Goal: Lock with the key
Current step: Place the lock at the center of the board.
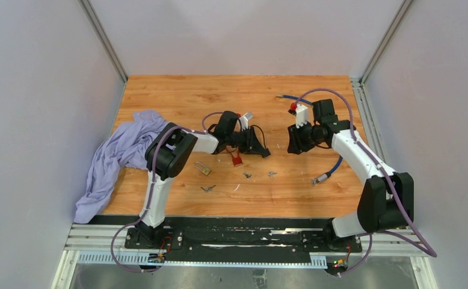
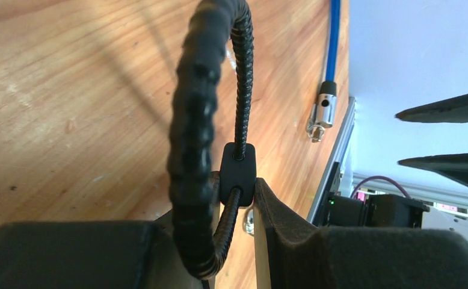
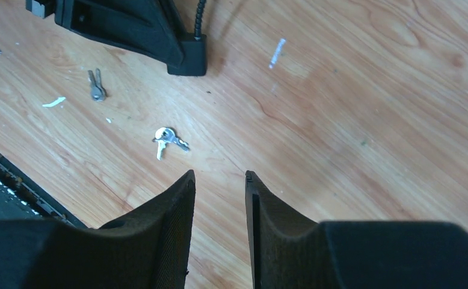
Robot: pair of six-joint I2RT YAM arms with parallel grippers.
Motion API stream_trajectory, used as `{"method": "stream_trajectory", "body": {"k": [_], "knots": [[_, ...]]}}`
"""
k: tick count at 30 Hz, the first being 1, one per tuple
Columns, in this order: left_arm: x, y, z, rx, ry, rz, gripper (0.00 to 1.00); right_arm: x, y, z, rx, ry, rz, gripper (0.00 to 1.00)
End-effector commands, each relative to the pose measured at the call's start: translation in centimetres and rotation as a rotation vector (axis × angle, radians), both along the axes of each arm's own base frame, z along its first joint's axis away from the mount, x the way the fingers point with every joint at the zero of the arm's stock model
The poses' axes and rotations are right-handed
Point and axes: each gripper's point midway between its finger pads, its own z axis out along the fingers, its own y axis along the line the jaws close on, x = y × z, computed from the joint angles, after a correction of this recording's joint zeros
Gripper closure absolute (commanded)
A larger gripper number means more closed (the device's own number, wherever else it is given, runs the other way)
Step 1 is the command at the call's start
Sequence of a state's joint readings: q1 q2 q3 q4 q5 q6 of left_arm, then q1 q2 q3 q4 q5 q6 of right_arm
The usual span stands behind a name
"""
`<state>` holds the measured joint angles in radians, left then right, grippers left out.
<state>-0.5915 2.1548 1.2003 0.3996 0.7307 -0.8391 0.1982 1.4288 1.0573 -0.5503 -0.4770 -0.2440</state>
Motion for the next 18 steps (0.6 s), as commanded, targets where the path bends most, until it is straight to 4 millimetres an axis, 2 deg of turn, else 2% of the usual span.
{"method": "stream_trajectory", "body": {"k": [1,3,8,15,18], "knots": [[0.1,-0.7,0.2,-0.009,0.007,-0.033,0.83,-0.2,-2.4,0.7,-0.058,-0.008,-0.042,0.64],[0.1,-0.6,0.2,0.001,0.005,-0.036,0.78,-0.3,-2.9,0.9,-0.070,-0.018,-0.051,0.64],[0.2,0.1,0.2,0.073,-0.026,-0.056,0.57,-0.3,-5.0,0.7,-0.140,-0.043,-0.099,0.63],[0.3,1.6,0.9,0.147,-0.049,-0.075,0.33,-0.2,-9.7,0.5,-0.319,-0.074,-0.185,0.60],[0.8,2.6,1.7,0.185,-0.097,-0.081,0.26,1.0,-12.0,0.1,-0.394,-0.076,-0.223,0.55]]}}
